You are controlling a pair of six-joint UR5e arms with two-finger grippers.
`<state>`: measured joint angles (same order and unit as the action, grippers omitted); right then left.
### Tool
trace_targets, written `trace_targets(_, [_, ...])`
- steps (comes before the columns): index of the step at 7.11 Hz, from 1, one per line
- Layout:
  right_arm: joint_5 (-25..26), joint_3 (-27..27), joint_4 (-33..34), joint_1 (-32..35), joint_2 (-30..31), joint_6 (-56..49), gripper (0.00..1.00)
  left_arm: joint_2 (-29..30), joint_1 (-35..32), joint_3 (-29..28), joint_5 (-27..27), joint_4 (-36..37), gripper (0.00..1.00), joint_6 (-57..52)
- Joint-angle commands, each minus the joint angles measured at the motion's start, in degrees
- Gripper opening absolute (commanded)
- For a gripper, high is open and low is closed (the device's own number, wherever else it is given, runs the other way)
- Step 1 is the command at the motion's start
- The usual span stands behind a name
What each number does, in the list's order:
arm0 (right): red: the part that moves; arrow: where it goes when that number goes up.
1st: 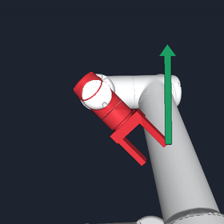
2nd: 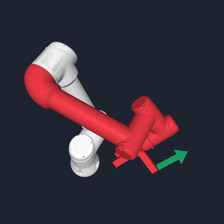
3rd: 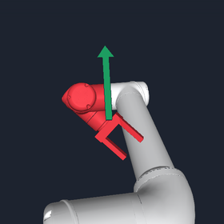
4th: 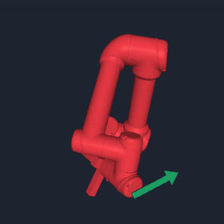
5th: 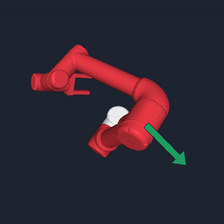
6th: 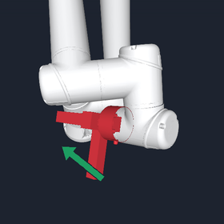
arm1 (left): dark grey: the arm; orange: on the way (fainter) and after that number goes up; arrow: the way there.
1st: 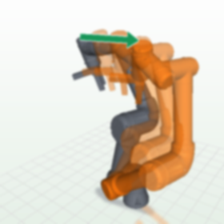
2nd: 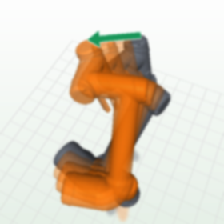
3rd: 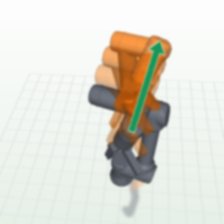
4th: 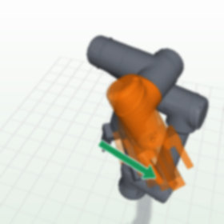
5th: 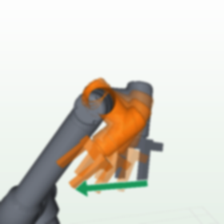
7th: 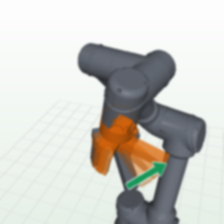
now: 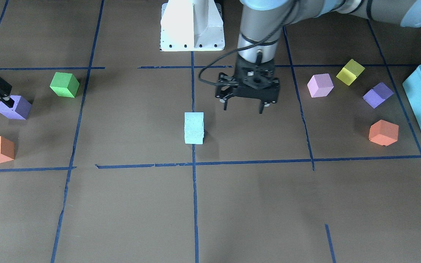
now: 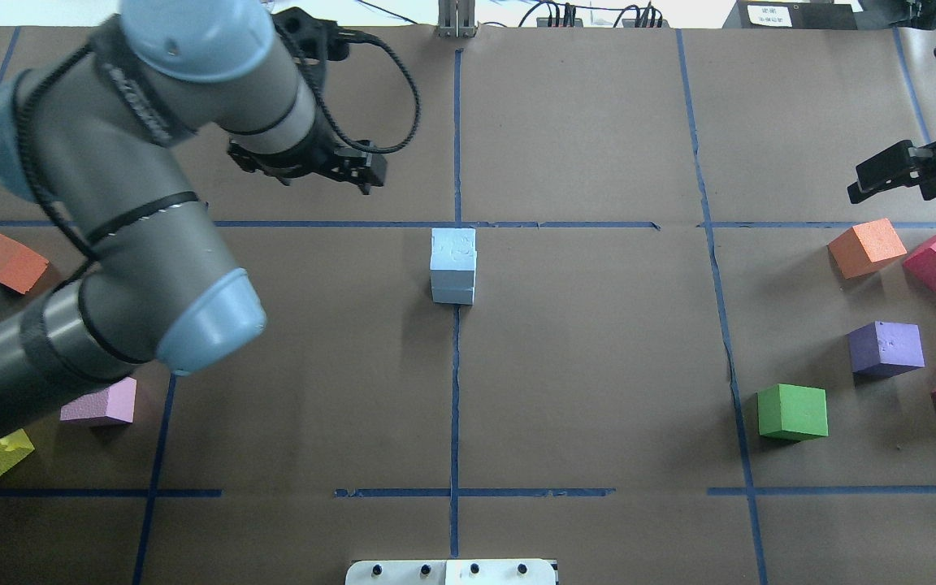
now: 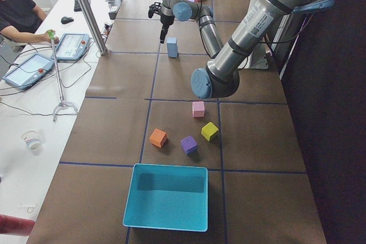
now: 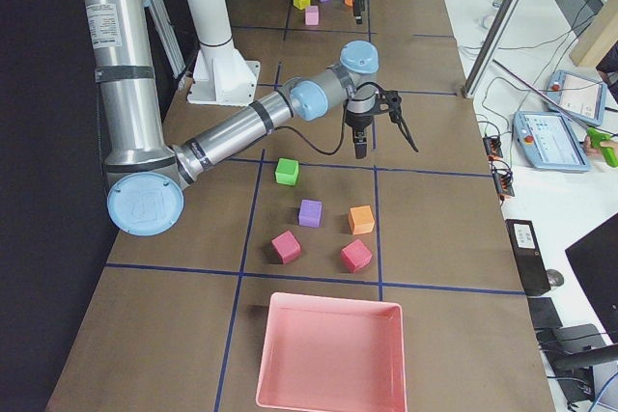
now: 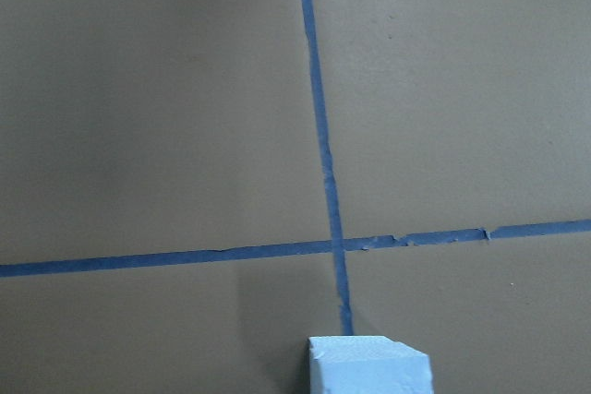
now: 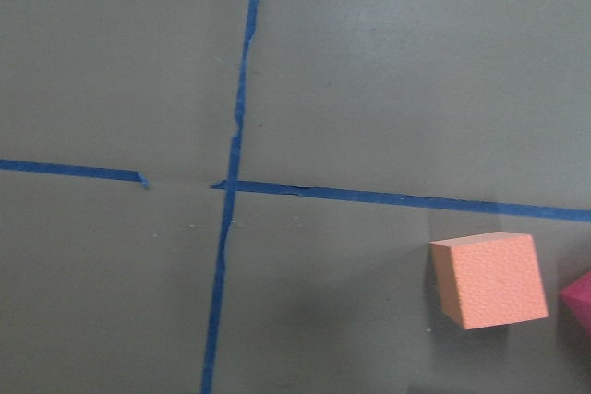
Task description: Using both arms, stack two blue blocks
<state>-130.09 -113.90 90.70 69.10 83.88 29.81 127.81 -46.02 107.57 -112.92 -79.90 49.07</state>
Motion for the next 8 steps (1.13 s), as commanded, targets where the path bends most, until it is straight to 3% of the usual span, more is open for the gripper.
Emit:
trace_targets(1, [-1.13, 4.01, 0.27, 6.97, 1.19, -9.81, 1.00, -16.64, -11.84, 6.67, -10.63, -0.17, 1.00, -20.13])
trace_targets(2, [-4.09, 7.43, 0.27, 10.75, 1.90, -15.34, 1.00, -23.15, -18.43, 6.95, -14.40, -0.26, 1.00, -29.55])
trace_targets(4, [-5.00, 11.14, 0.27, 13.59, 3.74, -23.11, 1.00, -32.33, -30.39, 3.64, -17.59, -0.26, 1.00, -42.78])
trace_targets(6, [-5.09, 14.22, 0.35, 16.92, 4.45, -28.72, 1.00, -34.82, -40.25, -6.00, -22.77, -0.26, 1.00, -57.33])
trace_targets(8, [-6.14, 14.23, 5.51, 19.66, 4.45, -35.04, 1.00, -35.18, -42.83, -12.89, -22.70, -2.00, 1.00, -63.55])
